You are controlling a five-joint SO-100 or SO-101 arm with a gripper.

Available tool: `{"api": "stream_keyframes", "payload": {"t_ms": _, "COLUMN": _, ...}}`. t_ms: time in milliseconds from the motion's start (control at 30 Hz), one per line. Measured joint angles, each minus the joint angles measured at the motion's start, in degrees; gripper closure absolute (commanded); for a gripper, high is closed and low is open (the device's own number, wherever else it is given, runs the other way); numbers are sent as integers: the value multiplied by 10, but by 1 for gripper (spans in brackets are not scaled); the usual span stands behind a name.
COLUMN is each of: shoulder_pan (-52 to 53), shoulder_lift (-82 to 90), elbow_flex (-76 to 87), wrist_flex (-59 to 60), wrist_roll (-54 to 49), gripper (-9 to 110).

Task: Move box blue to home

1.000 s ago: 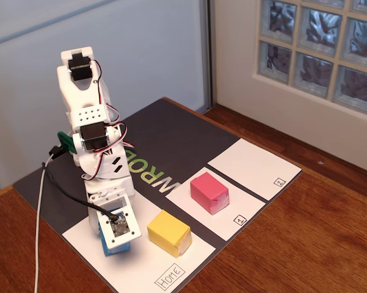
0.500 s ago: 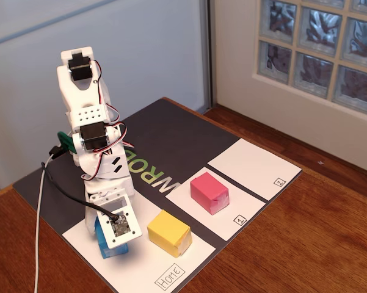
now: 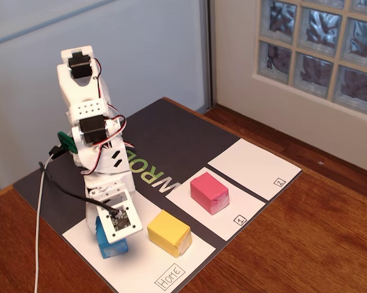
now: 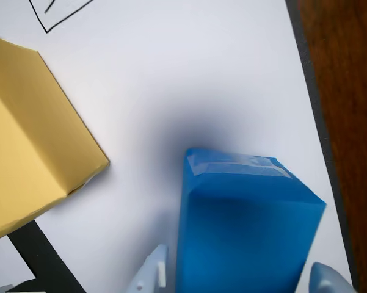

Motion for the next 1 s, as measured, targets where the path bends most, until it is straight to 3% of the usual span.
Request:
{"api": "stream_keyframes", "payload": {"t_ms": 400, "shoulder_pan": 0, "shoulder_lift": 92, "elbow_flex": 0, "wrist_flex": 40, "wrist_roll": -7, "gripper": 79}}
{"api": "stream_keyframes", "payload": {"t_ms": 733, "shoulder_pan": -23, "shoulder_lift": 228, "elbow_flex": 9, "wrist_flex": 158, "wrist_roll": -13, "gripper": 102}}
{"api": "stream_keyframes", "payload": {"t_ms": 1000, "shoulder_pan": -95, "shoulder_lift": 323, "elbow_flex": 58, "wrist_flex": 222, "wrist_roll": 18, "gripper": 102}}
